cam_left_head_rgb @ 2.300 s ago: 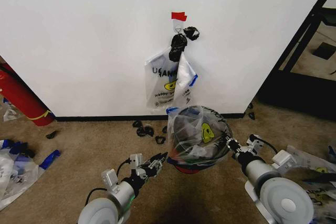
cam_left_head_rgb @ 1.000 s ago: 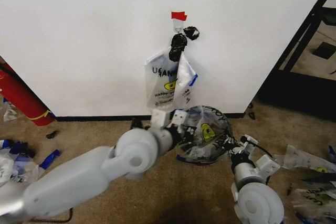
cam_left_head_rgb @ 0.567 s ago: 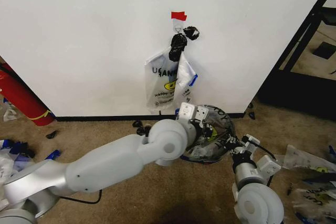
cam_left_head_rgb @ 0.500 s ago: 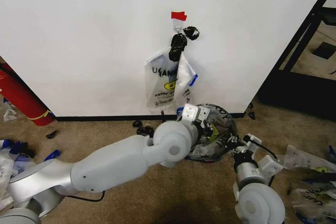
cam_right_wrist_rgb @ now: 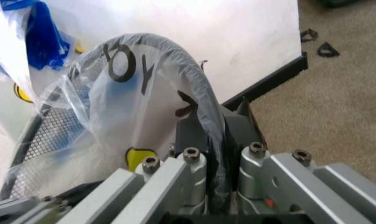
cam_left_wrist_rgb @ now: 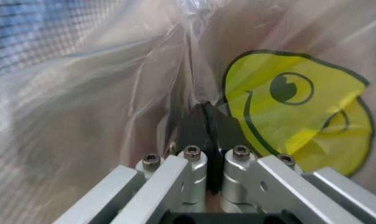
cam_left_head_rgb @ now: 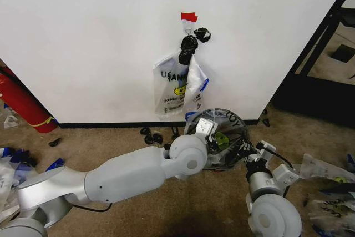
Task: Pick up the garbage bag from the wall and place it over the trash bin.
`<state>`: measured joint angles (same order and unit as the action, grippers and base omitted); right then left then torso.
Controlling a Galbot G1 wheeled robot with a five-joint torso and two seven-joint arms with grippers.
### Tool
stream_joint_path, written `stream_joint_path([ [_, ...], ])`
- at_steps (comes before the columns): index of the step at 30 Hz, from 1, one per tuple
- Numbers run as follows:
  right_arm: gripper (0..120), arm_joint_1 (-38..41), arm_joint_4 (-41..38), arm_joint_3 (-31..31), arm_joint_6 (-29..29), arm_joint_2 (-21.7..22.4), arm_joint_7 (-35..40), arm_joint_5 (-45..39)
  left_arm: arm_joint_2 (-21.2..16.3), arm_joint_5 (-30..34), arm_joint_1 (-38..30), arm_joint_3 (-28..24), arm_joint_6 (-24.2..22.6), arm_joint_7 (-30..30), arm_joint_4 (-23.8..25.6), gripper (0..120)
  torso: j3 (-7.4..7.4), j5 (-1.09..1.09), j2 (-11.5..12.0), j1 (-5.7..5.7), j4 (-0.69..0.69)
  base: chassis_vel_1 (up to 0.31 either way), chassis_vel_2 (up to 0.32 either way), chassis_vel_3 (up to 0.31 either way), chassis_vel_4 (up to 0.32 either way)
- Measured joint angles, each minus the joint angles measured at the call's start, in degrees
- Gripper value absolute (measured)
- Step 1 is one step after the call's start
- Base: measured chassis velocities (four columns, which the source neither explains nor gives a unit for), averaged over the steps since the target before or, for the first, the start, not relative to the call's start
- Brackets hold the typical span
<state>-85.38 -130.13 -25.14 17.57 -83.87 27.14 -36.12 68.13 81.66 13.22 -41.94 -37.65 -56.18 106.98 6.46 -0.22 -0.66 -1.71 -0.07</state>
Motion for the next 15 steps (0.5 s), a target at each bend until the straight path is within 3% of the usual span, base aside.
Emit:
stream_joint_path([
  [15,1,-1.0,-1.1,1.7,-0.2,0.1,-0.5,1.2,2.3,-0.8,-1.2,-2.5,-0.5,0.2,-5.0,0,0.00,-0.01,0.0,0.00,0.00,0.000,0.000,0.000,0.000],
])
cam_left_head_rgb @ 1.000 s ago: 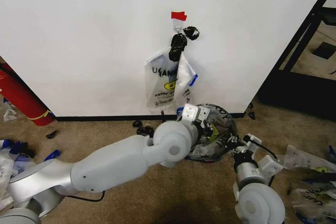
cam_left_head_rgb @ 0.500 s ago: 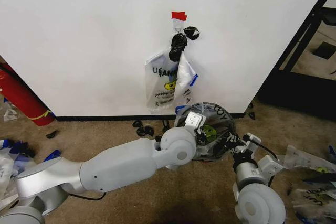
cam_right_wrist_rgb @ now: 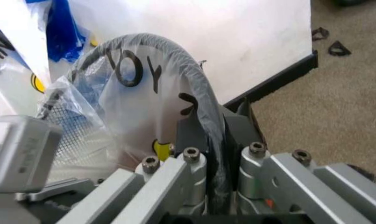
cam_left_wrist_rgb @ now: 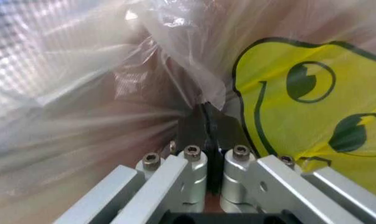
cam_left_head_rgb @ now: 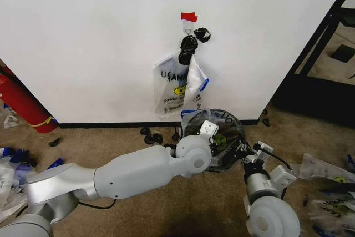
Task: Pick up the garbage bag from the wall and place it over the trash bin.
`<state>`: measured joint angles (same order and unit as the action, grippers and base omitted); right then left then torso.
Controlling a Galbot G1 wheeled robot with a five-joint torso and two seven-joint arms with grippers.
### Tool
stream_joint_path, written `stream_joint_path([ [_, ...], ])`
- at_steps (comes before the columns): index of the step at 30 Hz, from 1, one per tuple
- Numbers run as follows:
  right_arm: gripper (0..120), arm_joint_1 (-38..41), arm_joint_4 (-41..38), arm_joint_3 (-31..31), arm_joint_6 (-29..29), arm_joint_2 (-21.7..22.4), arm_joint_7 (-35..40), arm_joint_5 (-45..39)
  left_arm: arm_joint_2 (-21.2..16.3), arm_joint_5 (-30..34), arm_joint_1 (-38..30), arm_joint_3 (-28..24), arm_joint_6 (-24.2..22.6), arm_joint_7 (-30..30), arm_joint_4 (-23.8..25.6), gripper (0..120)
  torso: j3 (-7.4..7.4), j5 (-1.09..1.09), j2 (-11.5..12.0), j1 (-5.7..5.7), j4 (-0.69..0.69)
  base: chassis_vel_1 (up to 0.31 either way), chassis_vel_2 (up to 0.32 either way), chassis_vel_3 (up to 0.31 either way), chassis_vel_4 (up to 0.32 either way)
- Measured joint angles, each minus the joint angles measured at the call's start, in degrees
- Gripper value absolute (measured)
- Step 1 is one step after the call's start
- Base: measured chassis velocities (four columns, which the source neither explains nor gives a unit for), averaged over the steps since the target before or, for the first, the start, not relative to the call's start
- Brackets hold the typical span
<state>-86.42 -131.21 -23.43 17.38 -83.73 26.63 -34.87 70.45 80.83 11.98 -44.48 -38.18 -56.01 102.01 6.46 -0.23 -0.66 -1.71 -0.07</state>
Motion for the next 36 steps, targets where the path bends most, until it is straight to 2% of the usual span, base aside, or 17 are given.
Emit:
stream_joint_path([
  [24,1,-0.8,-0.6,0.6,-0.2,0.5,-1.0,0.3,2.0,0.2,-0.9,-1.6,0.0,0.5,-5.0,0,0.00,0.00,0.0,0.00,0.00,0.000,0.000,0.000,0.000],
  [36,1,-1.3,-1.1,1.1,-0.4,0.6,-1.9,0.6,1.4,-1.2,-0.2,-1.7,0.0,0.9,-6.3,0,0.00,0.00,0.0,0.00,0.00,0.000,0.000,0.000,0.000],
])
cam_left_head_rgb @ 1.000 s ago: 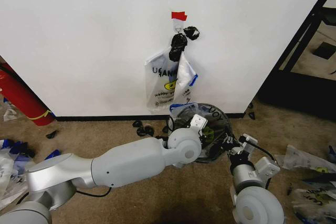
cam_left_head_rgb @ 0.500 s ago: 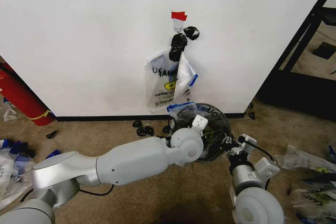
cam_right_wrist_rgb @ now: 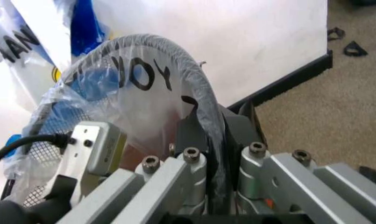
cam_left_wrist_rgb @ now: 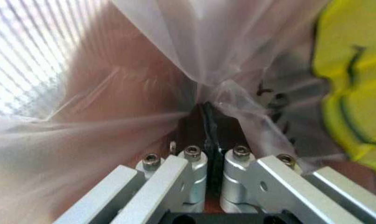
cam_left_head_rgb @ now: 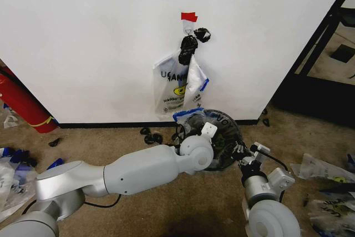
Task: Pick up the garbage bag from the wall and place it over the trash bin.
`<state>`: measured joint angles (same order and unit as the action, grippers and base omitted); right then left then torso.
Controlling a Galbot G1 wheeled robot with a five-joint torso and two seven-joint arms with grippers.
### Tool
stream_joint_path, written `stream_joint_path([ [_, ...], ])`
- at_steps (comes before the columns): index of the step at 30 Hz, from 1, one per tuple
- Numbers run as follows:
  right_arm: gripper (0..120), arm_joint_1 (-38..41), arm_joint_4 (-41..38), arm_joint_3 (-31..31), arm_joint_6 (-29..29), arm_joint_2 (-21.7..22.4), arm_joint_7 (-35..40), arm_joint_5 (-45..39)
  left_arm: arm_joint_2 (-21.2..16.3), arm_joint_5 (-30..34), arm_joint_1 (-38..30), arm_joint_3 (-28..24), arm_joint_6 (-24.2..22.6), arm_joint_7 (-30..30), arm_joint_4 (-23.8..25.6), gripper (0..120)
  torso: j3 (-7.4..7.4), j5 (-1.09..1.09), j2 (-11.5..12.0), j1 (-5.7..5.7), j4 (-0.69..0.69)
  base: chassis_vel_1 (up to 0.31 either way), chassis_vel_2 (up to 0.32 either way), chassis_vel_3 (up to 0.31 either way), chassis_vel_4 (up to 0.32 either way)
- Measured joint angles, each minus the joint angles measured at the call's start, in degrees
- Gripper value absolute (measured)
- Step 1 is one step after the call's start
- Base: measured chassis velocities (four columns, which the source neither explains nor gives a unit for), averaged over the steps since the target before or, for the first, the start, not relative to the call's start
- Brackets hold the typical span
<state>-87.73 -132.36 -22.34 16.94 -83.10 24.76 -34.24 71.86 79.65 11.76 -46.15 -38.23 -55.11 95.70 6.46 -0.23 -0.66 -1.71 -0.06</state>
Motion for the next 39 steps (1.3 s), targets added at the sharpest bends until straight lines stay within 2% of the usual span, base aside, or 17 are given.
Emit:
stream_joint_path([
  [6,1,0.3,0.6,-0.4,-0.1,0.4,-0.2,0.0,-0.9,0.7,0.0,1.3,0.6,0.2,2.7,0,0.00,0.00,0.0,0.00,-0.01,0.000,0.000,0.000,0.000],
  [14,1,1.0,0.8,-1.3,-0.1,0.6,0.1,-0.8,-5.2,0.6,-1.8,1.3,-0.2,-0.5,7.4,0,0.00,-0.01,0.0,0.00,0.02,0.000,0.000,0.000,0.000],
  [17,1,1.0,0.8,-1.0,-0.1,0.3,0.1,-0.8,-5.1,1.6,-1.8,1.6,0.1,-0.6,10.1,0,0.00,0.00,0.0,0.00,0.00,0.000,0.000,0.000,0.000],
  [21,1,0.9,0.6,-0.8,0.0,0.1,0.1,-0.8,-4.0,3.0,-2.0,1.1,0.3,-0.7,10.9,0,0.00,0.00,0.0,0.00,-0.01,0.000,0.000,0.000,0.000],
  [27,1,0.0,-0.7,-0.7,-0.1,0.2,0.0,-0.5,-0.2,1.7,-2.0,-0.9,0.3,-0.4,5.2,0,0.00,0.00,0.0,0.00,-0.01,0.000,0.000,0.000,0.000],
  [39,1,-0.7,-1.5,0.9,-0.9,0.5,-1.0,2.6,1.6,1.4,-3.3,-4.5,-1.4,-1.8,0.2,0,0.00,0.01,0.0,0.00,0.01,0.000,0.000,0.000,0.000],
])
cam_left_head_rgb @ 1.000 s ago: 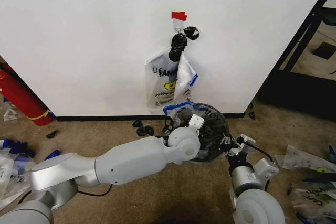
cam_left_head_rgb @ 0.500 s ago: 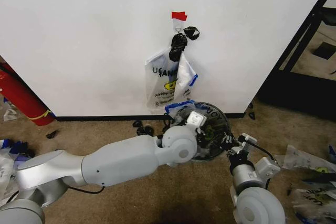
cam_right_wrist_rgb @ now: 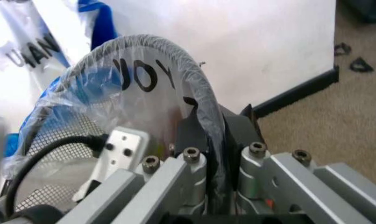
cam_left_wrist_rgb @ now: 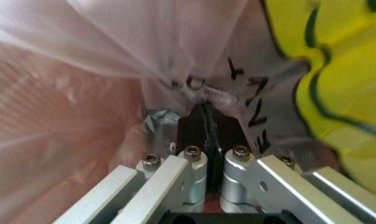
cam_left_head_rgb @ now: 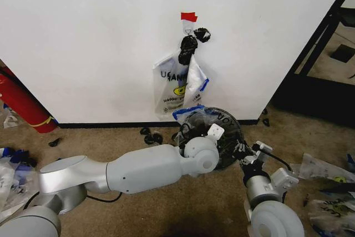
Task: Pick up the garbage bag from the wall and place it over the trash bin.
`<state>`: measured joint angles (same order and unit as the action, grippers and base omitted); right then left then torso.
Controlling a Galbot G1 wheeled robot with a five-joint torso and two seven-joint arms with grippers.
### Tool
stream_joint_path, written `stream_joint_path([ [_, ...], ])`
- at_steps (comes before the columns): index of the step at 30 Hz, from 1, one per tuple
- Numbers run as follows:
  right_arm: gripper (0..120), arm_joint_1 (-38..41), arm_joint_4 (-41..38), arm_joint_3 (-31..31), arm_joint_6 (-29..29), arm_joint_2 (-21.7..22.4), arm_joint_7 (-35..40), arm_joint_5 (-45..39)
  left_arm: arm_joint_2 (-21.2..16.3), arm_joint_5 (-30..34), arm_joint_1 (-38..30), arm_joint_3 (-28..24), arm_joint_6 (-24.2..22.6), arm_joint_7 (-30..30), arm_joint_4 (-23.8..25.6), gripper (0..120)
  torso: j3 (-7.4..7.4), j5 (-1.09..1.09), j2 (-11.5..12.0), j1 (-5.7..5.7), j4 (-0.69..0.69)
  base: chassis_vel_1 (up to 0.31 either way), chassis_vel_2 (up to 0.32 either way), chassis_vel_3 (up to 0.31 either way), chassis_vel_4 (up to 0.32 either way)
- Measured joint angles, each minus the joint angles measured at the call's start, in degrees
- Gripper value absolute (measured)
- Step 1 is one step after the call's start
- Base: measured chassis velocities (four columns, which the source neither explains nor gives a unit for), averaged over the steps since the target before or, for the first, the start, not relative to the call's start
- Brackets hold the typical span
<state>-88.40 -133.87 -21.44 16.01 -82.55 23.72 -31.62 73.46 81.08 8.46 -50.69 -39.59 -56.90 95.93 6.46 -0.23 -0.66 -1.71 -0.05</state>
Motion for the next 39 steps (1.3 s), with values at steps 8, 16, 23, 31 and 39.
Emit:
stream_joint_path([
  [8,1,-0.3,0.5,1.3,-0.7,0.0,-0.8,1.4,1.1,0.1,0.1,0.1,2.0,1.3,-1.1,0,0.00,-0.01,0.0,0.00,-0.02,0.000,0.000,0.000,0.000],
  [16,1,-0.4,0.4,1.6,-0.7,0.0,-0.9,0.9,1.1,0.3,0.1,0.7,3.4,2.6,-1.5,0,0.00,-0.01,0.0,0.00,-0.02,0.000,0.000,0.000,0.000],
  [23,1,0.2,1.4,0.9,-0.7,0.1,-0.7,0.4,-0.5,1.5,0.5,2.2,6.7,5.2,0.5,0,0.00,-0.01,0.0,0.00,-0.01,0.000,0.000,0.000,0.000],
  [31,1,0.3,1.3,1.2,-0.5,0.2,-0.5,0.5,-1.6,2.0,0.2,1.1,3.2,4.8,2.6,0,0.00,0.00,0.0,0.00,-0.01,0.000,0.000,0.000,0.000],
  [39,1,-0.3,0.6,1.9,-0.4,0.4,-0.5,0.8,0.2,2.2,0.0,0.1,2.2,5.5,0.3,0,0.00,-0.01,0.0,0.00,-0.02,0.000,0.000,0.000,0.000],
])
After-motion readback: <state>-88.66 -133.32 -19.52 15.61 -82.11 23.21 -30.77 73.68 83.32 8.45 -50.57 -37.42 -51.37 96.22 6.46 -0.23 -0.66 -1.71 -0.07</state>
